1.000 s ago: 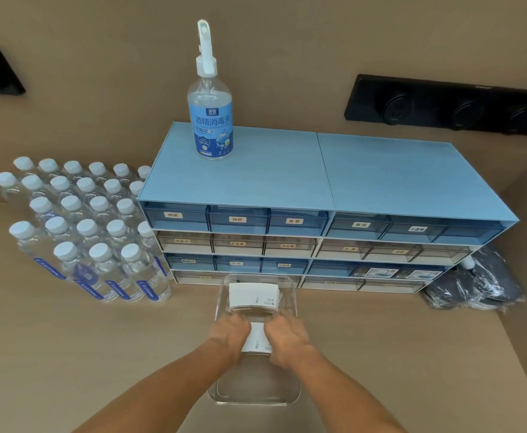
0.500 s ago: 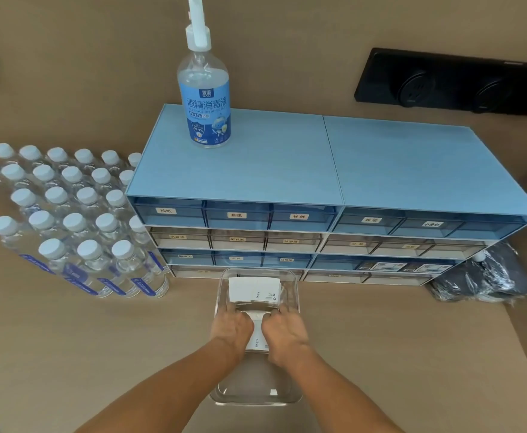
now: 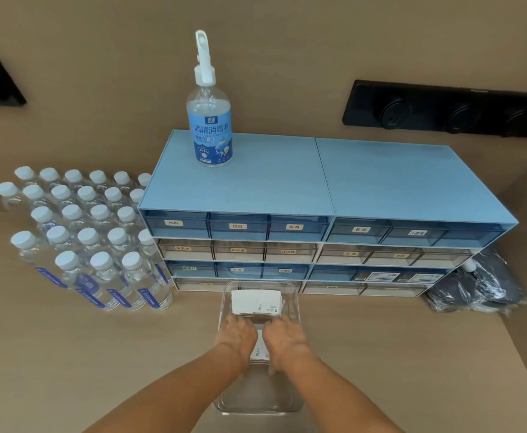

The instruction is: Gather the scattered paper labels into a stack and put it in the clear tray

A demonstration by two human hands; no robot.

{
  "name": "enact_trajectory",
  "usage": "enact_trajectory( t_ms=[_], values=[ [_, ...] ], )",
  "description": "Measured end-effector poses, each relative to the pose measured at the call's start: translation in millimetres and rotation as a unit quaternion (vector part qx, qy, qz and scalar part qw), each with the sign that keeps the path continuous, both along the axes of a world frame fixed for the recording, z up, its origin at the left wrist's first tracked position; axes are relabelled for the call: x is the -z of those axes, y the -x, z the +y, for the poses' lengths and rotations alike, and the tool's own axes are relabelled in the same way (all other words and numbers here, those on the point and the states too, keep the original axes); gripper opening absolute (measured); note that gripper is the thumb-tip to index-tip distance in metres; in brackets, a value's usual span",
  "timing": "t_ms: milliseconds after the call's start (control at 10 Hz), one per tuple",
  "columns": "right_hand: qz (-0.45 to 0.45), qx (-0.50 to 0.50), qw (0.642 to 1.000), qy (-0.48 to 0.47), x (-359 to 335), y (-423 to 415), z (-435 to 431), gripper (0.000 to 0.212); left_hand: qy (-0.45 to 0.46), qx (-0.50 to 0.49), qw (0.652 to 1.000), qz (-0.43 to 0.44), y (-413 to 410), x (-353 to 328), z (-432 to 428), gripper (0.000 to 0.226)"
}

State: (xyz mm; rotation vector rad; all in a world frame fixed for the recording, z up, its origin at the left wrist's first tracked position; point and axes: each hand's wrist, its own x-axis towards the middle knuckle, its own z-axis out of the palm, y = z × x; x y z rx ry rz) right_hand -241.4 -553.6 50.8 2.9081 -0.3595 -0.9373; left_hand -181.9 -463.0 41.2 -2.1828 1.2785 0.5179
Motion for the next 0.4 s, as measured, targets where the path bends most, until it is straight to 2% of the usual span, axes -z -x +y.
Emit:
enact_trajectory(
  t_ms=[100, 200, 400],
  values=[
    [0.018, 0.035, 0.998, -0.056, -14, -1, -3, 0.085, -0.012, 0.02, 1.0, 0.016, -1, -13, -3, 0.083],
    [0.032, 0.032, 0.996, -0.083, -30, -1, -8, 0.069, -0.006, 0.0, 1.0, 0.031, -4, -28, -5, 0.077],
    [0.024, 0.057, 0.99, -0.123, -62, 2, -9, 0.06, 0.02, -0.084, 0.994, 0.067, -4, -59, -2, 0.057]
  ],
)
